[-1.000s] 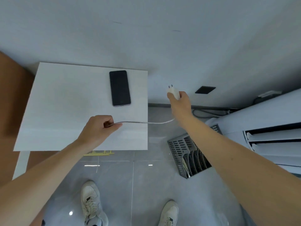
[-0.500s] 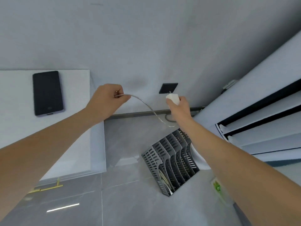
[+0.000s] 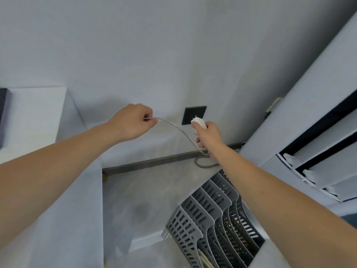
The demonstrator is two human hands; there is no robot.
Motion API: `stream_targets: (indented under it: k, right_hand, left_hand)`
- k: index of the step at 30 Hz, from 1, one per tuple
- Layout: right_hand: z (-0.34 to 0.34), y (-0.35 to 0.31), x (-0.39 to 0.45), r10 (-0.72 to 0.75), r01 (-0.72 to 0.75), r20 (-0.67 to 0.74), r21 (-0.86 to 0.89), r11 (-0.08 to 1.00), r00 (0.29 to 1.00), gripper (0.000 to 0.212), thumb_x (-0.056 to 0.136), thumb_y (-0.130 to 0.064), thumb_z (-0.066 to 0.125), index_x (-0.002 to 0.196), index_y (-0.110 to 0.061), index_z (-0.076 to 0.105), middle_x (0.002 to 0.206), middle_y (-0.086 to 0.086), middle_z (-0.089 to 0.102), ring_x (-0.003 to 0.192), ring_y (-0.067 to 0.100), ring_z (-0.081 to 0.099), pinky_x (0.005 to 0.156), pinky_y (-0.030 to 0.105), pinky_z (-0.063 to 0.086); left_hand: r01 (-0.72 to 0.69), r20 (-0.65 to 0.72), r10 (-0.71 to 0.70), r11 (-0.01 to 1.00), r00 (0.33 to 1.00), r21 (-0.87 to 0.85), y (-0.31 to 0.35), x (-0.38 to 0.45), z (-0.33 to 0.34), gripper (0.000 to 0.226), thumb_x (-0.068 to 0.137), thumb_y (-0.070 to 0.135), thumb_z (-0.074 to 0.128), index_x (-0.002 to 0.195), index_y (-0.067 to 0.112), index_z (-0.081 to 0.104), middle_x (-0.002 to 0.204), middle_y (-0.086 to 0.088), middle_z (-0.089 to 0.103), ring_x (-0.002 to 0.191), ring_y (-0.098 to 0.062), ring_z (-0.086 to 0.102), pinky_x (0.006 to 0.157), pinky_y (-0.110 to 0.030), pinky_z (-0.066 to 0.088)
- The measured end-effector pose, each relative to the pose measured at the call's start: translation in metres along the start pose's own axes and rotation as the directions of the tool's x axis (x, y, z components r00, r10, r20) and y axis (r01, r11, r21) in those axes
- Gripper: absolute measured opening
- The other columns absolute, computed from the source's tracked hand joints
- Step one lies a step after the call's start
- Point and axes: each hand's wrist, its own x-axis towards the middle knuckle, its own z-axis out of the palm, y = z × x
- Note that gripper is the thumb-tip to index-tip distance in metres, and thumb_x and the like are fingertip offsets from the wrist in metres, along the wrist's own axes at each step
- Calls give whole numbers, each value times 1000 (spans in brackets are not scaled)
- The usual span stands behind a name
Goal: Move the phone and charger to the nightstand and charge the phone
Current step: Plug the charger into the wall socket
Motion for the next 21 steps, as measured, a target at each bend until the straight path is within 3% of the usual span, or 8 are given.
stream_targets:
  k: [6,11,15,21]
  right_hand:
    - [7,9,20,29,-31,51,37,999,998,39,99,-53,54,96,-15,64,85,7,68,61,16,60,41,18,49]
    - [12,16,28,153,-165,93,144,976,984,48,100,-56,51,100,-10,64,86,9,64,64,17,57,55,29,54]
    - [23,10,31,148,-190,165,277,942,975,45,101,-55,52,104,-11,59,85,7,62,55,13,51,41,23,46]
    - [34,8,36,153,-201,167,322,925,974,46,102,-53,52,103,-7,58,76,7,57,51,14,45,39,23,43]
  left_hand:
    - [-70,-12,73,985,997,155,-5,9,-6,35,95,36,60,65,21,51,63,-2,58,61,-20,54,53,-31,31]
    - [-47,13,46,983,999,177,-3,9,-5,28,94,38,59,70,26,54,72,1,61,67,-13,56,55,-30,34]
    - [-52,39,45,978,998,202,-4,9,-5,25,94,39,58,72,28,55,77,6,59,69,-9,55,55,-29,33]
    - [-50,32,44,976,999,212,-1,10,-8,22,93,37,57,73,28,56,76,5,61,70,-12,56,55,-29,34]
